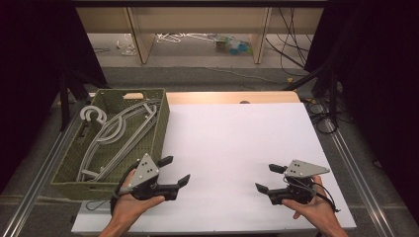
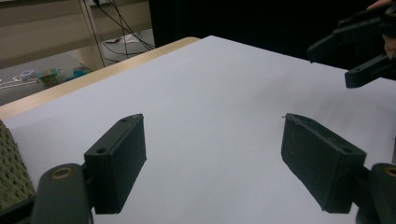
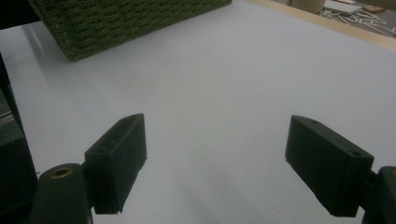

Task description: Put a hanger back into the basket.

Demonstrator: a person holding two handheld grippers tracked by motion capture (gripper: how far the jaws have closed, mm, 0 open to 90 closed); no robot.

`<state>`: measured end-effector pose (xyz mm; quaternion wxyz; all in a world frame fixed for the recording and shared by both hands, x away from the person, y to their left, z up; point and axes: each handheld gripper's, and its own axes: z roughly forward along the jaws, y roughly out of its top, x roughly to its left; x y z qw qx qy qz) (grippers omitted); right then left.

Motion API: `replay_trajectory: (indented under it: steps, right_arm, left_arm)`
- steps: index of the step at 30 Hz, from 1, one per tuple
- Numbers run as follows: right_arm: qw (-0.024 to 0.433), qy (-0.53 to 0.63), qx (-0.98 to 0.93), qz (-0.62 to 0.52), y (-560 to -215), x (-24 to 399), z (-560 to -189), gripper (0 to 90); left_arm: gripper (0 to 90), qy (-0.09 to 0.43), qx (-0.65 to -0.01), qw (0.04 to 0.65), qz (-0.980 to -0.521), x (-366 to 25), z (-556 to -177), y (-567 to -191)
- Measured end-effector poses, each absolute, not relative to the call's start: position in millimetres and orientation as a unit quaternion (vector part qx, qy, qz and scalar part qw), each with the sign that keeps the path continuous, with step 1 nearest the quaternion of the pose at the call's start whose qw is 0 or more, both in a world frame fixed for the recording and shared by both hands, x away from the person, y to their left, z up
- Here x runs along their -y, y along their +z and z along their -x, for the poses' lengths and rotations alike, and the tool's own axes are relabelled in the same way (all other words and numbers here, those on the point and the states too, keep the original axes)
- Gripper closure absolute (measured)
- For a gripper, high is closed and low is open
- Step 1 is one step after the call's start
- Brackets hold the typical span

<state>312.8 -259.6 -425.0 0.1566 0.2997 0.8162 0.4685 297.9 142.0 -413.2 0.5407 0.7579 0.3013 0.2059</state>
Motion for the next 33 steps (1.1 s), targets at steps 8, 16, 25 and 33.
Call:
replay_trajectory:
  steps: [8, 16, 25, 33]
  right_arm:
    - [0.161, 0.475, -0.811, -0.303, -427.1, 260.8, -302.8, 18.4]
    - [0.157, 0.474, -0.809, -0.31, -434.0, 265.0, -294.2, 17.6]
    - [0.163, 0.491, -0.802, -0.299, -433.0, 264.1, -290.7, 17.4]
    - [0.157, 0.487, -0.803, -0.305, -433.8, 263.2, -290.2, 17.4]
  left_arm:
    - [20.7, 0.213, -0.294, 0.541, -0.758, -141.1, -291.3, -430.8]
    - [20.0, 0.206, -0.298, 0.545, -0.756, -139.8, -287.1, -434.9]
    - [19.7, 0.205, -0.302, 0.548, -0.753, -143.3, -287.3, -434.9]
    - [19.7, 0.201, -0.308, 0.554, -0.747, -144.9, -287.4, -435.0]
